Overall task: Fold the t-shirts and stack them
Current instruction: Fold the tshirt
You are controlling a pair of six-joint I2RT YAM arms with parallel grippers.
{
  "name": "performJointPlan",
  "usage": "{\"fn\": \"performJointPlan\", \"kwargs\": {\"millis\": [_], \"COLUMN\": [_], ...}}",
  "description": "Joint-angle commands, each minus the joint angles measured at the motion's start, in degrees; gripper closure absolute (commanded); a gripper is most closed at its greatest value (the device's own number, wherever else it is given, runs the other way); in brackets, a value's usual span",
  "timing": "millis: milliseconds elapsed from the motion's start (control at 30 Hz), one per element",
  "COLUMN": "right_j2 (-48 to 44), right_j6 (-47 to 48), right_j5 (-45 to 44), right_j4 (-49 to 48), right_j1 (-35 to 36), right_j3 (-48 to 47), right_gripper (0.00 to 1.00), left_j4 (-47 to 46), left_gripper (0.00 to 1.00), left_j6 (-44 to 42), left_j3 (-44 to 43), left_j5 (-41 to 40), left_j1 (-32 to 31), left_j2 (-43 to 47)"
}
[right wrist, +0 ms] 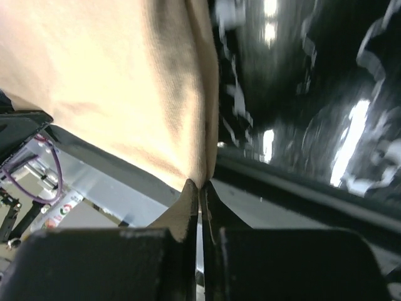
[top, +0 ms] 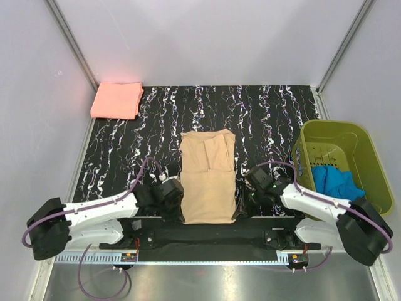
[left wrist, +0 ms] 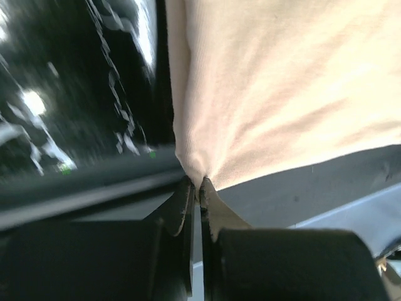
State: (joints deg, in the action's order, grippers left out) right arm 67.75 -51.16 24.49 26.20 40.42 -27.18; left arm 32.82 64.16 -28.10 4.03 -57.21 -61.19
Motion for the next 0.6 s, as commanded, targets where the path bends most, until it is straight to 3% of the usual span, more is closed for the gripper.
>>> {"fn": "performJointPlan", "kwargs": {"millis": [0, 133, 267, 400, 567], "right_j2": [-6.2, -9.0, -8.8, -0.4, 5.8], "right_j6": [-10.4, -11.2, -9.5, -4.1, 2.5], "right_j5": [-2.9, -4.0, -5.9, -5.6, -4.6], "right_j4": [2.5, 7.5, 12.0, 16.9, 19.0], "right_j1": [4.2, 6.2, 5.7, 3.3, -4.6], "right_j3": [2.1, -0.8, -7.7, -17.5, -28.3], "right_gripper": [1.00, 1.00, 1.00, 1.00, 1.00], "left_j4": [3.2, 5.5, 13.5, 18.1, 18.1], "left_gripper": [1.00, 1.00, 1.00, 1.00, 1.00], "left_j6": [6.6, 6.9, 2.5, -8.3, -16.8], "left_j3": [-0.2, -2.5, -10.2, -21.4, -31.0], "left_j5": [-3.6, -3.9, -8.9, -7.6, -4.4], "left_j1": [-4.8, -6.8, -5.0, 3.5, 14.2], "left_j2": [3.0, 4.1, 4.9, 1.9, -4.1]}}
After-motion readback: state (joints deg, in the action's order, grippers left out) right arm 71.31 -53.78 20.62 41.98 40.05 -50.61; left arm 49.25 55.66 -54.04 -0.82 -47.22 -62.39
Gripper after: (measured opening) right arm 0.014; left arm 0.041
